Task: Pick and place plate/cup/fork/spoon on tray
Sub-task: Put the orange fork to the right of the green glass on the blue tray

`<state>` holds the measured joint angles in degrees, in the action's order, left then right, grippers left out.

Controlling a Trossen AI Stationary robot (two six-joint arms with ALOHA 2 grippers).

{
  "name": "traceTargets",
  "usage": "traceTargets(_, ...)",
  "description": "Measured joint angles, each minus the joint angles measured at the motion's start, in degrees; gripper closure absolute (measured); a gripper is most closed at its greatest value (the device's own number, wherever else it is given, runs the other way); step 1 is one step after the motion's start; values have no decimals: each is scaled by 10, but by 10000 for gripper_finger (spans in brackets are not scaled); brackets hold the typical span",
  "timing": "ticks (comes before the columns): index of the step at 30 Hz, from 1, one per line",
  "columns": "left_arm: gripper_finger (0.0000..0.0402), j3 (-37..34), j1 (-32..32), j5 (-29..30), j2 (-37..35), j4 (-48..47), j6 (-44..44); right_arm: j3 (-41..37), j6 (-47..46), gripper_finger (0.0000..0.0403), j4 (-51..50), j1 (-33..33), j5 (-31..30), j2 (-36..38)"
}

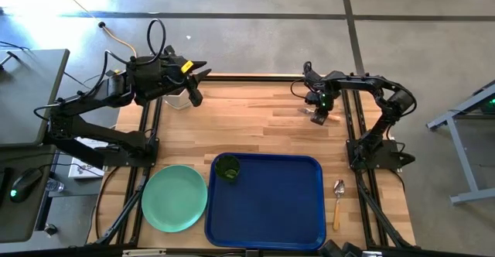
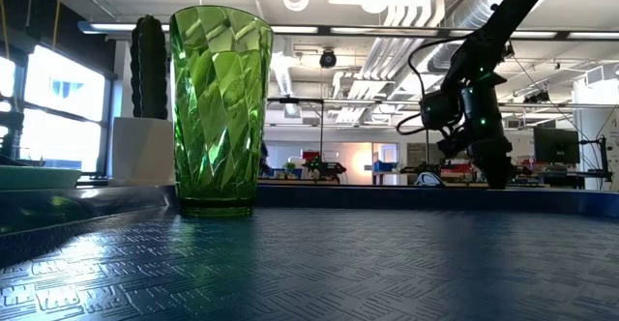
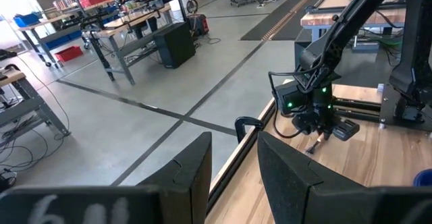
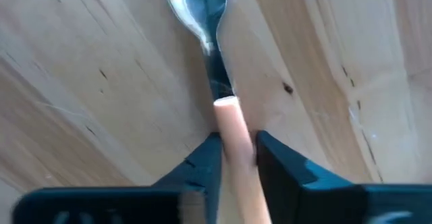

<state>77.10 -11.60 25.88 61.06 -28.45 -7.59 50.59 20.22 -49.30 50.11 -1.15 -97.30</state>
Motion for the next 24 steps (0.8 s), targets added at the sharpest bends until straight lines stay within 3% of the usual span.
traceTargets(5, 291, 0, 0, 0, 1, 0, 5, 0, -24, 382, -1, 0, 1, 0)
traceTargets(15, 291, 0, 0, 0, 11, -28, 0, 22, -117, 383, -34, 0, 6, 4)
traceTargets(24, 293, 0, 0, 0, 12, -39, -1, 44, -232, 384, -65, -9, 46, 56)
